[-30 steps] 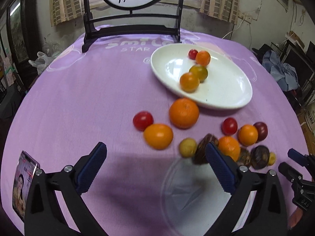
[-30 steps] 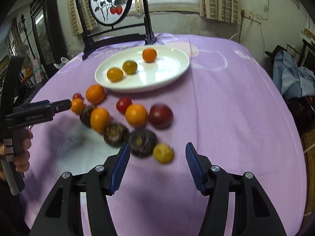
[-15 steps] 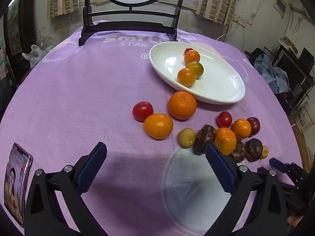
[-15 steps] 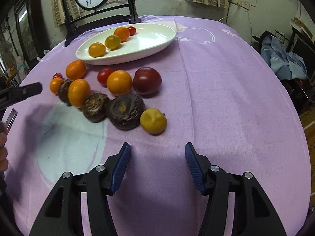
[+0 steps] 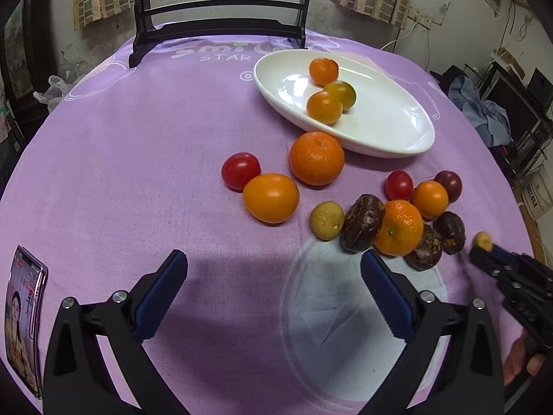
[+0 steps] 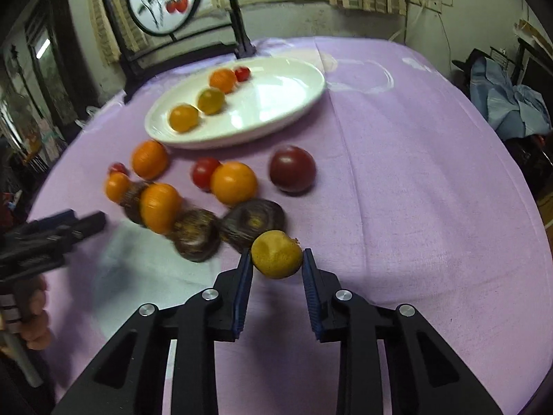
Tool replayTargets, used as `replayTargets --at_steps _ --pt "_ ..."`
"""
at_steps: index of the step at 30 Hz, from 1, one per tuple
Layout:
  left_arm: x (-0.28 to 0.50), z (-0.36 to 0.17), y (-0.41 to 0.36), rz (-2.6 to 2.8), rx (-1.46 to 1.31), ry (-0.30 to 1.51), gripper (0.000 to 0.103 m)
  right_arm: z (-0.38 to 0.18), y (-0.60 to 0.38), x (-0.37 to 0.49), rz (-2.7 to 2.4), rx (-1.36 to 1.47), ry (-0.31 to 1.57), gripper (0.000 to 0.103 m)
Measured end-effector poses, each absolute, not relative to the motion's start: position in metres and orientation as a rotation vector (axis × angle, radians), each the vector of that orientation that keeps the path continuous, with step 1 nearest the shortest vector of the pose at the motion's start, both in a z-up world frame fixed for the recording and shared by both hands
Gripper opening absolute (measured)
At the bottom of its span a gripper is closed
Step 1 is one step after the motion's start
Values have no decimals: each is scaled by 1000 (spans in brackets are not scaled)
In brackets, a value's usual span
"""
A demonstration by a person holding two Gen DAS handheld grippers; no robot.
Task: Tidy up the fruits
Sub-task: 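Grasp a yellow tomato with the right tool while the left grasps an orange tomato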
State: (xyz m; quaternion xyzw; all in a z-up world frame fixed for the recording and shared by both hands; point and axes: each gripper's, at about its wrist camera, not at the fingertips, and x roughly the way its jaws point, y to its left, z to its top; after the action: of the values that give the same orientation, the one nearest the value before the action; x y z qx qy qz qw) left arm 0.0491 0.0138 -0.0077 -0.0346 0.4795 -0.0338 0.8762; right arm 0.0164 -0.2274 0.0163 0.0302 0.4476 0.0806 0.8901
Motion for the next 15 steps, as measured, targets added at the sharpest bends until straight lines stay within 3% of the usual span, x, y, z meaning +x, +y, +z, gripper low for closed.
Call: replayTargets --at_steps 15 --pt "60 -20 27 72 15 977 98 19 -222 -2 329 119 854 29"
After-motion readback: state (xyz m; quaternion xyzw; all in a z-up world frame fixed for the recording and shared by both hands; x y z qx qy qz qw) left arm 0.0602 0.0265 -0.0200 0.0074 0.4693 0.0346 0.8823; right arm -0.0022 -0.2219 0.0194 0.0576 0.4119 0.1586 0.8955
